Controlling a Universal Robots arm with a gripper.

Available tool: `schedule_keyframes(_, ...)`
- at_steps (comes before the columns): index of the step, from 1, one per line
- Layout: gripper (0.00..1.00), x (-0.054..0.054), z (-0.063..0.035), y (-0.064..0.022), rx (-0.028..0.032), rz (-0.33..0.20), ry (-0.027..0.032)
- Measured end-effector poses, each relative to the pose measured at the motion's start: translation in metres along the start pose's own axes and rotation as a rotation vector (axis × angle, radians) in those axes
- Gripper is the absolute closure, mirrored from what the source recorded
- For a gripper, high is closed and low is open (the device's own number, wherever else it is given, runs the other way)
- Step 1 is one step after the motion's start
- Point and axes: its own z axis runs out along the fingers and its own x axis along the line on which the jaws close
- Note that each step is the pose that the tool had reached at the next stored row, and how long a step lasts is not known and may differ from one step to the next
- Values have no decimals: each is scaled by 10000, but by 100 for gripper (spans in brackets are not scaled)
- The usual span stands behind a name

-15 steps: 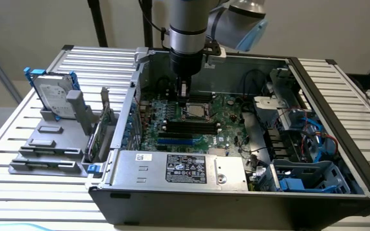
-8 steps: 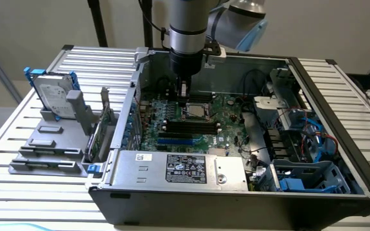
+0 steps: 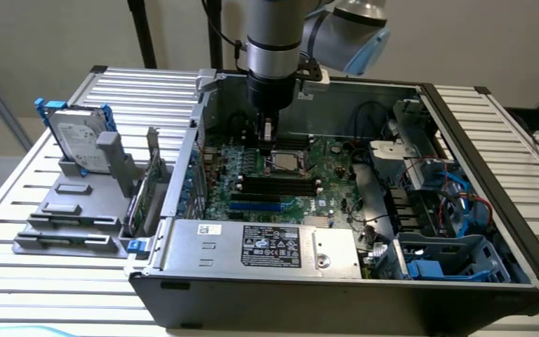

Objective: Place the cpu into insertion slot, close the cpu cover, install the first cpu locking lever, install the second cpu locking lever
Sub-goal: 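Close the cpu cover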

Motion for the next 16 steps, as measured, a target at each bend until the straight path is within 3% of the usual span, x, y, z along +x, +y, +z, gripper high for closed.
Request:
schedule_keyframes(2,89,1,-12,40,10,1,-1)
schedule_keyframes(10,89,13,-122,401,125,2,-4)
schedule_keyframes(16,89,23,-231,675,176,2,-6)
